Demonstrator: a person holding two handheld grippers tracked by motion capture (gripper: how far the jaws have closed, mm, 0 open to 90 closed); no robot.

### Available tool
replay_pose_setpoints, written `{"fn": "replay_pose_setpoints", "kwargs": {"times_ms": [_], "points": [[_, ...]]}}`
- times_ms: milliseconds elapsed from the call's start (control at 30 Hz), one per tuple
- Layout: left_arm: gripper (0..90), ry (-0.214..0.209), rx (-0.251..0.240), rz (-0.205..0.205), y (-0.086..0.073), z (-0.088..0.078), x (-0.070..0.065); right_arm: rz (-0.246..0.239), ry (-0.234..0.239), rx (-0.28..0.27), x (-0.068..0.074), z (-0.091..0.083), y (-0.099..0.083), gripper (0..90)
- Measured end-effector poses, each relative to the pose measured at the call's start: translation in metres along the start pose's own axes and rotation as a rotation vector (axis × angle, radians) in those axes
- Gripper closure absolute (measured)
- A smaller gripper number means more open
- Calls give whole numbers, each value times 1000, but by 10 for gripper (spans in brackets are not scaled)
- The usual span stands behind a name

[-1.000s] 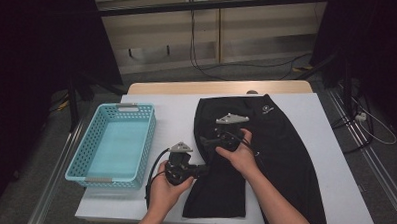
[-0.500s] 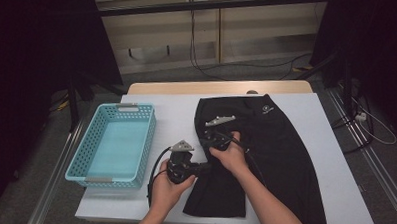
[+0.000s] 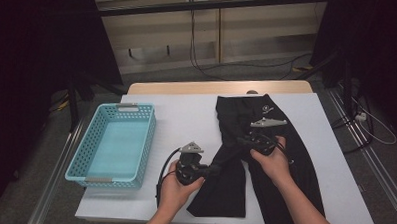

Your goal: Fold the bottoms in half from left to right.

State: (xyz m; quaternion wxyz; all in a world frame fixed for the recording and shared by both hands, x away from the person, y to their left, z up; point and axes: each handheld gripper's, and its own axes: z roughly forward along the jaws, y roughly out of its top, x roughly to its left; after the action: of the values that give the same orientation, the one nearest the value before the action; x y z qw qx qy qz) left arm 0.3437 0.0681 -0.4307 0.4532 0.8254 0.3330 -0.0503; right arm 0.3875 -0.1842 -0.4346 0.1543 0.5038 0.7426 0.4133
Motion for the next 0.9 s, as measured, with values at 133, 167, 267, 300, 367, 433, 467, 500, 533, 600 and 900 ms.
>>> {"fn": "replay_pose_setpoints", "kwargs": {"times_ms": [133, 167, 267, 300, 367, 433, 467, 500, 533, 600, 900], "points": [[888, 0, 7, 0, 0, -1, 1, 11, -19, -3, -2, 11, 1, 605], [888, 3, 8, 1, 0, -1, 2, 14, -23, -6, -3, 14, 3, 567], [888, 3, 11, 1, 0, 0, 3, 35, -55, -13, -9, 26, 11, 485], [888, 3, 18, 4, 0, 0, 4, 34, -58, -15, -10, 29, 13, 483], [888, 4, 27, 9, 0, 1, 4, 42, -85, -29, -14, 36, 21, 451], [888, -2, 34, 8, 0, 2, 3, 56, -91, -47, -17, 40, 28, 444], [888, -3, 36, 11, 0, 1, 4, 50, -102, -48, -19, 41, 31, 444], [889, 0, 39, 13, 0, 1, 3, 36, -134, -41, -21, 44, 35, 448], [890, 3, 40, 18, 0, 0, 3, 23, -146, -33, -23, 46, 37, 475], [891, 2, 42, 14, 1, -2, 4, 25, -164, -32, -26, 49, 40, 491], [892, -11, 37, -4, 0, -6, 5, 0, -157, 33, -17, 75, 36, 495]]}}
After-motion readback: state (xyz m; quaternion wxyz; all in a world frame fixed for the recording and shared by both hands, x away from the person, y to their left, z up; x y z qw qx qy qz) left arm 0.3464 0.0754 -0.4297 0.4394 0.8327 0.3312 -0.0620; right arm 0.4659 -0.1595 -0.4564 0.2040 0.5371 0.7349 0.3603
